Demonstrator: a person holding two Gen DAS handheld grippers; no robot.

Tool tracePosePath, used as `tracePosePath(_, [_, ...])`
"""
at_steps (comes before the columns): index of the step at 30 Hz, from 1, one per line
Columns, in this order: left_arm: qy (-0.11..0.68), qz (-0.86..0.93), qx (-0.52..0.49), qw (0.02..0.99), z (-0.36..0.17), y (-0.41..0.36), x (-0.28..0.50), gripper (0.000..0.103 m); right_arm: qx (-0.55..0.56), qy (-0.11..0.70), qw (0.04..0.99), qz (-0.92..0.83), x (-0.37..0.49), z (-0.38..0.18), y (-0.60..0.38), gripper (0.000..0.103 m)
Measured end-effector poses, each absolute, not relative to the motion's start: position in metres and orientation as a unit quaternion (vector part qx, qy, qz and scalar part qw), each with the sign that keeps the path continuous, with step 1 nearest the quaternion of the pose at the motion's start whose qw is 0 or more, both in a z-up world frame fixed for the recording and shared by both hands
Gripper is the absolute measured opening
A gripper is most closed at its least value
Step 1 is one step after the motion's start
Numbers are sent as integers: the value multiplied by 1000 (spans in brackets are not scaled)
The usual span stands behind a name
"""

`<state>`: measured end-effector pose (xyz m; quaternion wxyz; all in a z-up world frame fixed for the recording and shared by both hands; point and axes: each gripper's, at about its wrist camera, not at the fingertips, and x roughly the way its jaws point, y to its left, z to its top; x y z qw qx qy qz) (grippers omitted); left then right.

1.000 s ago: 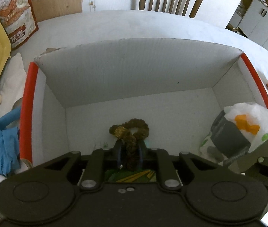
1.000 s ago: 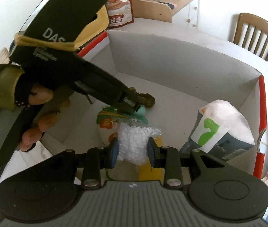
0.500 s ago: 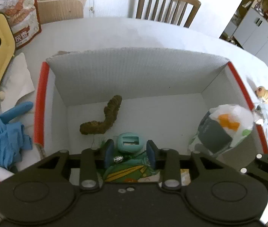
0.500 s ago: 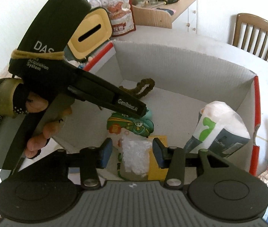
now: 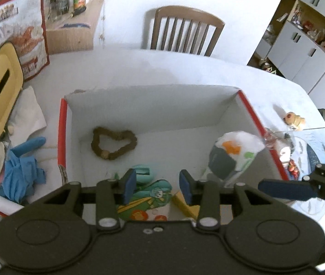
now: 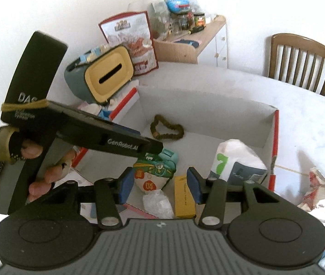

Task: Organize objects
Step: 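Move both grippers back to the items on the table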

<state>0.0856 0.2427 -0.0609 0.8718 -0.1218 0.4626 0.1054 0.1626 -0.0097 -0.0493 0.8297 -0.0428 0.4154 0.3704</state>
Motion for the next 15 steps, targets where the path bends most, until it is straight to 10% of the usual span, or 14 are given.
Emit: tracePosePath(15, [413,87,-81,903,-23,207,59,53,-17,382,851,361,136,-19,-47,54])
